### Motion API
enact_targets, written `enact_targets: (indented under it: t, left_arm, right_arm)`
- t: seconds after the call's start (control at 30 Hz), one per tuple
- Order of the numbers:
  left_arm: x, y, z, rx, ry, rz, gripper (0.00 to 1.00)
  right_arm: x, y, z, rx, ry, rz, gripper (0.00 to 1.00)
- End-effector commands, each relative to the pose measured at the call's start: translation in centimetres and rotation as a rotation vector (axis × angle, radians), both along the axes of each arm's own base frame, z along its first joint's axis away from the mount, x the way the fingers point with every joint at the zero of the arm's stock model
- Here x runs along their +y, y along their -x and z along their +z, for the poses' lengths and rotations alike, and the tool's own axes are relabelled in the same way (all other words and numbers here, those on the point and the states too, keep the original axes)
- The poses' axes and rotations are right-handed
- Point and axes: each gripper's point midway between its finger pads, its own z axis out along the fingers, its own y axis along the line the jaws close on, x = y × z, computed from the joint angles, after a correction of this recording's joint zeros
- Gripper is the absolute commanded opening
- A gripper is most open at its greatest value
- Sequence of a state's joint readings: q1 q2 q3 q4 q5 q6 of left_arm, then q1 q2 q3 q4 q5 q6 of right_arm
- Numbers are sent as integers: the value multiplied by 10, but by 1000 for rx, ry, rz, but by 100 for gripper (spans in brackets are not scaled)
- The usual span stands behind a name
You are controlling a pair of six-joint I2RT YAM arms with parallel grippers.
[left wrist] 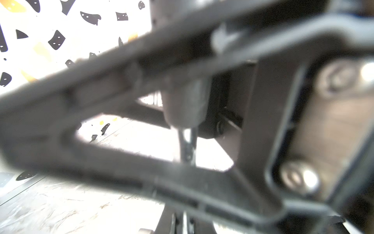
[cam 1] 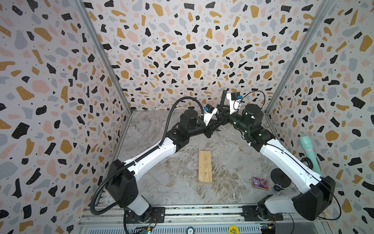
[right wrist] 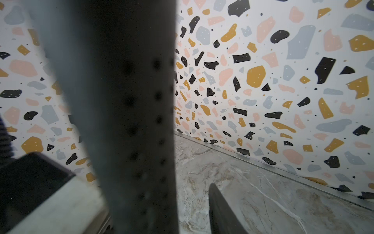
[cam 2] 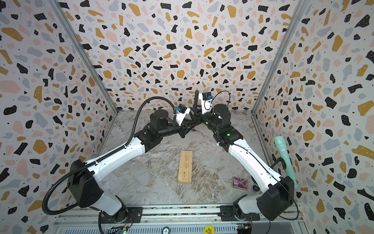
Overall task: Use a claw hammer to pull out a nail
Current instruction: Pick up the hammer at the center of the board.
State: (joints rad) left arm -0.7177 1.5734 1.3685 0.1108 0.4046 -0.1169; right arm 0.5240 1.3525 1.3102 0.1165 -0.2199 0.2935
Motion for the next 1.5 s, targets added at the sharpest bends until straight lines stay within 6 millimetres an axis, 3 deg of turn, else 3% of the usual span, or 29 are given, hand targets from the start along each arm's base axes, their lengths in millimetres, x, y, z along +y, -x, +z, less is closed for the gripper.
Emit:
enact_targets:
  t: [0.0,0.4,0.57,0.73,0.87,1.17,1.4,1.43,1.47]
  left_arm:
    - [-1,-3,18,-67,34,18,0]
    - [-4,-9,12,-56,34,38,0]
    - [-4,-10,12,-59,33,43,0]
    - [-5,-11,14,-65,39,44,0]
    - [-5,-11,15,-68,37,43,0]
    - [-4,-14,7,-69,22,60,0]
    - [-1,-20,9,-88,16,97,0]
    - [2,-22,11,-94,13,113,8]
    - [4,-23,13,-99,14,125,25]
  right_arm:
    - [-20,4,29,-38,-25,-95,41]
    - [-23,6,35,-25,-56,-107,46]
    - [-23,5,31,-12,-51,-111,37]
    - [-20,4,22,15,-40,-98,37]
    - [-14,4,16,35,-34,-71,31]
    - [-18,5,20,59,-68,-87,0]
    - [-18,4,13,90,-91,-98,0]
    - [-19,3,11,90,-88,-111,0]
    - [-21,2,10,91,-87,-121,0]
